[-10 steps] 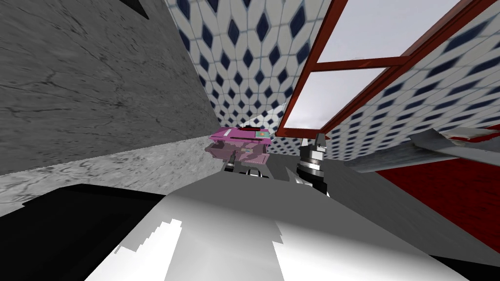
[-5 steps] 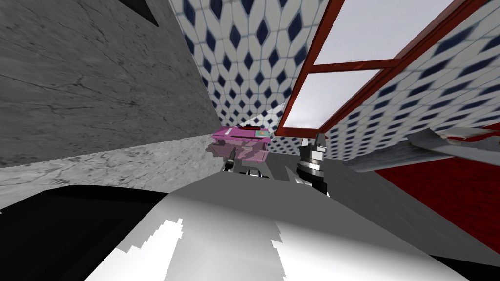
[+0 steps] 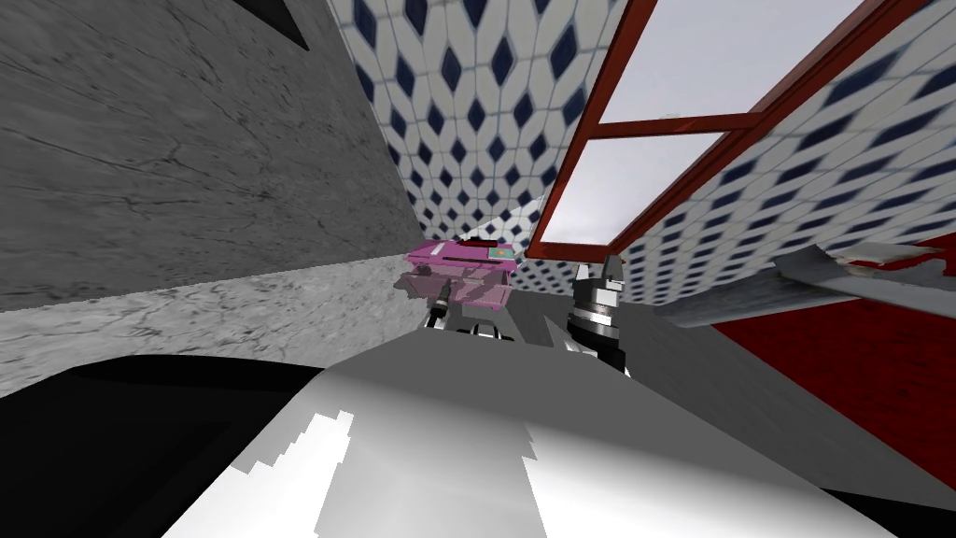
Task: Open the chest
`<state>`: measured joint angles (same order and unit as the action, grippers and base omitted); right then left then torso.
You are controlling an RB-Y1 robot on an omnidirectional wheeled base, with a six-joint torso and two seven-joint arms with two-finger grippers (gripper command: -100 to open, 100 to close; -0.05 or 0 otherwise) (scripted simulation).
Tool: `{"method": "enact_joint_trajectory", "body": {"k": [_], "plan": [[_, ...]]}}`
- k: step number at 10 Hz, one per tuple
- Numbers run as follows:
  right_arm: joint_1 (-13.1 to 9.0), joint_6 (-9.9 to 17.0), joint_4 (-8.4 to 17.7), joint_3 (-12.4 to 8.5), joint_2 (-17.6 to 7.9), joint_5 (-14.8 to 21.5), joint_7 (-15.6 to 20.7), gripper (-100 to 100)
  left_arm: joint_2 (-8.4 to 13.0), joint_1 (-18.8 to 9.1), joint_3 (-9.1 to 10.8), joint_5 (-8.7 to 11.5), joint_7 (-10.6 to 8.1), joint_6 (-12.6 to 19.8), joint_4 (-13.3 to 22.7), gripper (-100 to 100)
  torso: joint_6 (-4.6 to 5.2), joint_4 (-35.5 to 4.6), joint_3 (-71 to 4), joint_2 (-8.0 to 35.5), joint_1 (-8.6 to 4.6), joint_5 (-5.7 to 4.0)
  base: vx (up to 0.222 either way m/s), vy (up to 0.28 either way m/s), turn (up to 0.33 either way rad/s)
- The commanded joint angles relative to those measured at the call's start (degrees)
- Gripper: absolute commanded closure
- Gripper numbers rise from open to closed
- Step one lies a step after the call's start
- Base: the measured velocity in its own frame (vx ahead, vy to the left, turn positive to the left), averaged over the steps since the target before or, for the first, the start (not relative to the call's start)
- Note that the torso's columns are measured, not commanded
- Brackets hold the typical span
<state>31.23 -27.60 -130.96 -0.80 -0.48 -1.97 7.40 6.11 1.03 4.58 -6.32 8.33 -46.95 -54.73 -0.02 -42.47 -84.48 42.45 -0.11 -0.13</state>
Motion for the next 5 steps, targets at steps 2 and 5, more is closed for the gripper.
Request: {"method": "enact_joint_trajectory", "body": {"k": [2, 5], "plan": [[0.0, 0.0, 0.0, 0.0, 0.0, 0.0, 0.0, 0, -0.03, 0.15, -0.02, -0.01, -0.01, 0.12, 0.16, 0, 0.03, 0.09, -0.08, -0.13, 0.05, 0.06, 0.0, 0.0, 0.0], [0.0, 0.0, 0.0, 0.0, 0.0, 0.0, 0.0, 0, -0.04, 0.22, -0.02, -0.01, -0.02, 0.18, 0.23, 0, 0.03, 0.16, -0.08, -0.15, 0.1, 0.11, 0.0, 0.0, 0.0]]}}
